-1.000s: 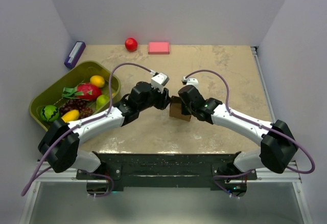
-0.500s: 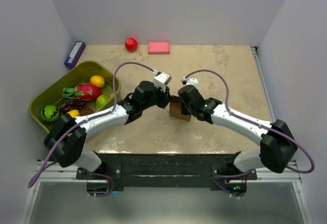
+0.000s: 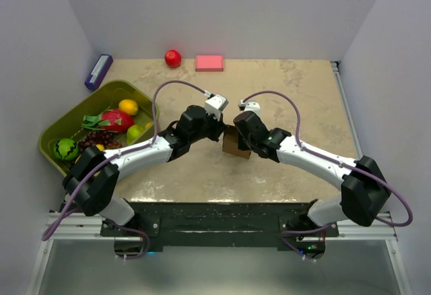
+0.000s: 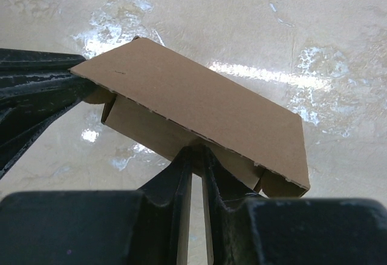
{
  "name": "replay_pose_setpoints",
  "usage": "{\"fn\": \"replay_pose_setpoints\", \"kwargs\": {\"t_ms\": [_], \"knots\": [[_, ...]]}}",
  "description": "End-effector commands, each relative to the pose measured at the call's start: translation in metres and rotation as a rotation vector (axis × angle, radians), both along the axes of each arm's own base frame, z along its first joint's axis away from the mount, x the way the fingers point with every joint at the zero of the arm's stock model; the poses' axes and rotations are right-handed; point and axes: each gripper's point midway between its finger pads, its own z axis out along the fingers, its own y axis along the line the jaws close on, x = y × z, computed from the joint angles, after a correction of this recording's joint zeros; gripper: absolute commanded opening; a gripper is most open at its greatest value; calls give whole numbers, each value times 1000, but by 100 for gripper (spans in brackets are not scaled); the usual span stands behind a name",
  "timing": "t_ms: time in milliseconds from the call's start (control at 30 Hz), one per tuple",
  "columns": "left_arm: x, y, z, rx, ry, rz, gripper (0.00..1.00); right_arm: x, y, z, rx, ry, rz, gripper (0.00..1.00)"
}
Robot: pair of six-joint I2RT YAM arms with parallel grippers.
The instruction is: Fold the paper box
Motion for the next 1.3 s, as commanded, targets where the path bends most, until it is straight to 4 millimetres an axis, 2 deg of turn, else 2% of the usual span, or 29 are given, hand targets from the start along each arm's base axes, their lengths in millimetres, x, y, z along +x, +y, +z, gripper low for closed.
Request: {"fn": "replay_pose_setpoints", "kwargs": {"t_ms": [0,200,400,633,767,1000,1100,1267], "knots": [[8,-13,19,-33,-60,-31,0,-21,-14,-40,-105,132,19,14],[0,-10,4,-2,-55,-63,0,-21,-12,-34,-98,131,28,17],[-4,-2,-14,42,-38,-53,0,-22,-5,-20,-59,124,57,29],[-10,2,-26,64,-21,-57,0,-34,20,3,73,120,200,46],[-8,5,-34,87,-16,-48,0,-45,35,13,145,142,282,45],[-9,8,-41,105,-5,-42,0,-58,53,49,267,133,372,42],[-10,9,-46,115,1,-37,0,-56,53,58,277,113,368,41],[-12,12,-55,129,15,-33,0,-45,40,67,265,93,304,36]]}}
